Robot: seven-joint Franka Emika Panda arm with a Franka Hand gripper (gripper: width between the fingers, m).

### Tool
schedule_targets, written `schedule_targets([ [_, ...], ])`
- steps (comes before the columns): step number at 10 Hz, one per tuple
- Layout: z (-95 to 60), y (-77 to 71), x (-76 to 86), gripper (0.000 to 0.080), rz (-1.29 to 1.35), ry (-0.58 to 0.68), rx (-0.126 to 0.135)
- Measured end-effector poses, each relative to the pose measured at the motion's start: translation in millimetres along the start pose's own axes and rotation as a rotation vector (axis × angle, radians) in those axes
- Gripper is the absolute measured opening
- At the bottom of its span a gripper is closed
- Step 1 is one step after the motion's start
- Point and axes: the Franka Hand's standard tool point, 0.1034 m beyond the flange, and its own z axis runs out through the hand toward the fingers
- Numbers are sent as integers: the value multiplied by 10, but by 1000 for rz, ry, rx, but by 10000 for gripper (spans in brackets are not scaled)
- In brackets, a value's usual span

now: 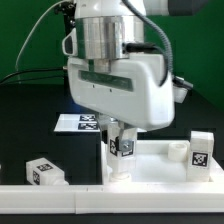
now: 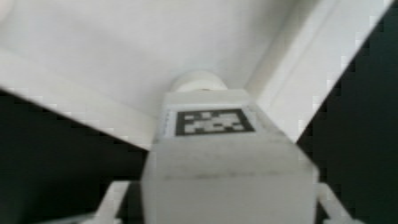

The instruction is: Assemble square table

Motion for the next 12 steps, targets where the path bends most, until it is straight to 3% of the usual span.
schedule_targets([
  [4, 6, 33, 11, 287, 441, -19, 12],
  [6, 3, 27, 4, 295, 323, -14, 12],
  [8, -28, -51, -96, 609, -16, 10, 21],
  [9, -62, -81, -150, 609, -147, 9, 26],
  [12, -45, -60, -115, 647, -297, 13, 21],
])
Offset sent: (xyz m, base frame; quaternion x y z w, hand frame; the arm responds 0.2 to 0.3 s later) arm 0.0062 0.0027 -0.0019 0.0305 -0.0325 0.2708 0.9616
